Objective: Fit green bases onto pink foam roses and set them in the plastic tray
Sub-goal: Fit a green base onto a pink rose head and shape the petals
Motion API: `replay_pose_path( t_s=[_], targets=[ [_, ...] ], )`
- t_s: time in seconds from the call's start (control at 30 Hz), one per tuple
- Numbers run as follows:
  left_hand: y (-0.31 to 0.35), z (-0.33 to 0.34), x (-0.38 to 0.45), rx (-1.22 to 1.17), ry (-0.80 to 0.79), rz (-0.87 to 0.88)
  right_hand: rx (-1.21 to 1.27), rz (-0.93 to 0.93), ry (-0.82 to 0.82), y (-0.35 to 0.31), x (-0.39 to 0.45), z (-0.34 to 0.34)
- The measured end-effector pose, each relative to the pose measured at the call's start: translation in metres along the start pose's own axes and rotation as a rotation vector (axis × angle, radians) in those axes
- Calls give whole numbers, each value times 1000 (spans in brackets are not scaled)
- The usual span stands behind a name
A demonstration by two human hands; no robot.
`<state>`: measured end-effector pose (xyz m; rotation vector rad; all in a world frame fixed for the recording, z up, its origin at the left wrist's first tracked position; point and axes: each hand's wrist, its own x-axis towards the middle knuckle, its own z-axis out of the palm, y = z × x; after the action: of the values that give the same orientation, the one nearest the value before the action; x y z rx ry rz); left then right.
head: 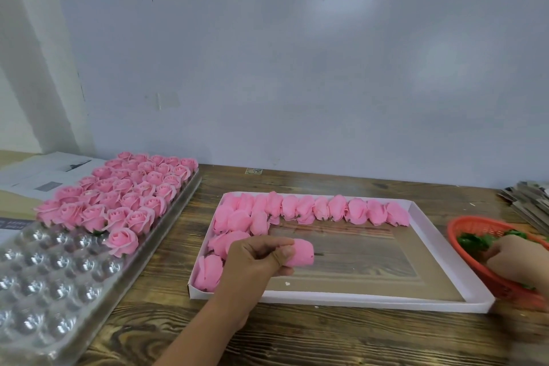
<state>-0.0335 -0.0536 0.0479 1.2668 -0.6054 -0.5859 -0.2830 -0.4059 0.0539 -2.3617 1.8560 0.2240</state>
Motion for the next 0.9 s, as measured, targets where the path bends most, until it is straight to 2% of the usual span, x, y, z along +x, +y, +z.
replay_pose_path(
  t_s=[0.3,0.4,0.57,0.73,0.9],
  targets=[
    [0,0,-1,2,-7,6,12,-19,73,2,3,8],
    [-1,-1,0,8,-7,4,105,-80,112,3,2,8],
    [-2,-1,0,15,-7,-3,323,-200,88,-6,-8,8],
    [-3,-1,0,16,-8,-5,183,-174,68,-7,-5,7],
    [-3,-2,0,19,-14,1,145,-109,74,-4,4,5]
  ],
)
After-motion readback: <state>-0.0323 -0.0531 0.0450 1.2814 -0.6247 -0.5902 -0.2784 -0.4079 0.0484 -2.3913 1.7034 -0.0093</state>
